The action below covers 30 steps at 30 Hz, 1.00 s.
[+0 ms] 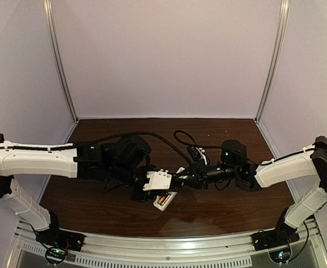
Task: Load the batteries into the remote control
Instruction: Load the battery into the battery compartment, then pass from the right arm to the left
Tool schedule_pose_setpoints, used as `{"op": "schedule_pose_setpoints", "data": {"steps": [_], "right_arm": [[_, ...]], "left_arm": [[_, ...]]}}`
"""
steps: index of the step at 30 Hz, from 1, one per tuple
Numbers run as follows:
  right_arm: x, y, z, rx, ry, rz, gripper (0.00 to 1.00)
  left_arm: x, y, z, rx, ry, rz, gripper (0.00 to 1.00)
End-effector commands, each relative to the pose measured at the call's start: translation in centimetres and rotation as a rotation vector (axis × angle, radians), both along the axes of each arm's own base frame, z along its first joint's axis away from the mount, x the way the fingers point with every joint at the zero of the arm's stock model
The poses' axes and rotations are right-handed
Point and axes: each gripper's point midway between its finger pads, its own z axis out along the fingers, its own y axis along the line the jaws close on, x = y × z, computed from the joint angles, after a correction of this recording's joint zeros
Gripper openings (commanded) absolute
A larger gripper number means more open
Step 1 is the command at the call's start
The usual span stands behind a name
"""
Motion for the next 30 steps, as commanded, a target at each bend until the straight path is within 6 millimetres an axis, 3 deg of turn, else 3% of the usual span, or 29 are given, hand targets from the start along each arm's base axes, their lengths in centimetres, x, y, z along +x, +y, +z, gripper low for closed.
{"op": "schedule_pose_setpoints", "data": {"steps": [1, 5, 10, 14, 15, 16, 17, 20, 23, 26, 30], "right_arm": [[-1.3, 0.5, 4.8, 0.116, -0.102, 0.068, 0.0], [-1.0, 0.4, 4.3, 0.106, -0.1, 0.056, 0.0], [0.7, -0.7, 3.3, 0.086, -0.092, -0.002, 0.0], [2.3, -2.0, 3.1, 0.056, -0.115, -0.048, 0.0], [2.7, -2.5, 3.0, 0.043, -0.126, -0.062, 0.0], [3.1, -3.0, 2.9, 0.027, -0.129, -0.075, 0.0], [3.6, -3.5, 2.9, 0.015, -0.144, -0.092, 0.0], [4.8, -5.3, 2.9, -0.028, -0.178, -0.138, 0.0], [5.6, -7.0, 3.1, -0.056, -0.211, -0.184, 0.0], [5.8, -7.9, 3.0, -0.069, -0.227, -0.207, 0.0], [5.8, -8.3, 2.4, -0.083, -0.227, -0.217, 0.0]], "left_arm": [[2.1, 0.9, -2.0, 0.073, -0.014, 0.103, 0.1], [2.1, 0.5, -0.4, 0.028, -0.021, 0.096, 0.13], [2.1, 0.2, 4.4, -0.14, -0.056, 0.115, 0.24], [3.0, 1.3, 8.6, -0.299, -0.104, 0.205, 0.57], [3.3, 1.6, 9.3, -0.334, -0.105, 0.236, 0.68], [3.6, 2.0, 9.8, -0.368, -0.094, 0.268, 0.89], [4.2, 2.6, 9.8, -0.39, -0.088, 0.32, 0.96], [4.8, 3.5, 9.3, -0.408, -0.053, 0.402, 0.97], [5.7, 3.9, 7.0, -0.324, -0.009, 0.473, 0.98], [6.1, 3.4, 4.7, -0.276, 0.093, 0.544, 0.97], [5.6, 1.9, 3.9, -0.339, 0.224, 0.568, 0.97]]}}
